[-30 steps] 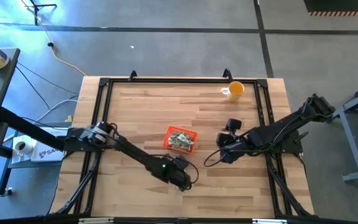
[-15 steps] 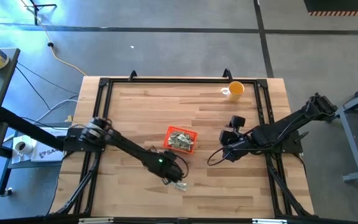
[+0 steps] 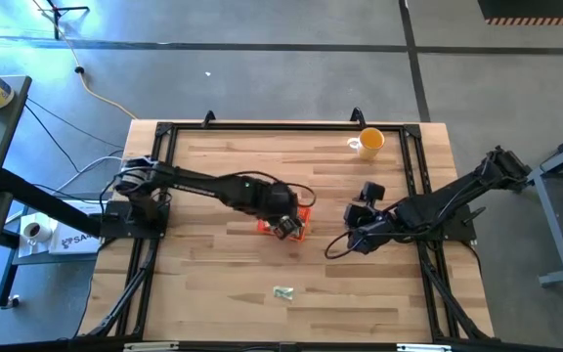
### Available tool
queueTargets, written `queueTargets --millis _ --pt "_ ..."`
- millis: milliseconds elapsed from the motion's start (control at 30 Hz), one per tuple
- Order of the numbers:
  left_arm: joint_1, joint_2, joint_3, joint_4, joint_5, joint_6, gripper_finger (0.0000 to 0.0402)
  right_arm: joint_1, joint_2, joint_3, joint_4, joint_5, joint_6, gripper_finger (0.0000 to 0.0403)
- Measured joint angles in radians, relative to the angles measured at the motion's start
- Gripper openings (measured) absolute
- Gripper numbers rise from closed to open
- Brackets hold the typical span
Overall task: Pick and place Stevia / Truvia into bins
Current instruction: Put the stevia packet into the orange bin
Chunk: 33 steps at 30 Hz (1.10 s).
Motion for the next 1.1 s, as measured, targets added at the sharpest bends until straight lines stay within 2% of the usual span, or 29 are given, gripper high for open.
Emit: queueTargets --millis 200,267,367,467,600,700,900,1100 --pt "0.003 -0.018 -0.002 -0.099 0.027 -0.034 0.0235 0.001 0.0 -0.002 0.016 -0.056 0.038 0.0346" --pt "-0.031 -0.044 0.001 -0.094 0.041 -0.055 0.0267 0.002 0.0 -0.016 0.071 -0.083 0.0 0.0346" --pt "-0.116 -0.072 0.001 -0.123 0.032 -0.097 0.029 0.002 0.006 -0.062 0.272 -0.216 -0.132 0.0346" --pt "-0.213 -0.085 0.001 -0.201 -0.023 -0.215 0.0284 0.0 0.047 -0.108 0.477 -0.315 -0.227 0.0346" --pt "-0.342 -0.088 0.0 -0.307 -0.073 -0.446 0.0252 -0.001 0.153 -0.095 0.659 -0.35 -0.257 0.0346" --pt "-0.417 -0.089 -0.006 -0.308 -0.11 -0.593 0.0224 0.002 0.265 -0.051 0.757 -0.4 -0.271 0.0346" --pt "-0.493 -0.088 -0.036 -0.34 -0.127 -0.756 0.0183 0.023 0.485 0.075 0.776 -0.44 -0.247 0.0346" --pt "-0.532 -0.088 -0.085 -0.372 -0.125 -0.77 0.0168 0.09 0.646 0.229 0.774 -0.433 -0.3 0.0346"
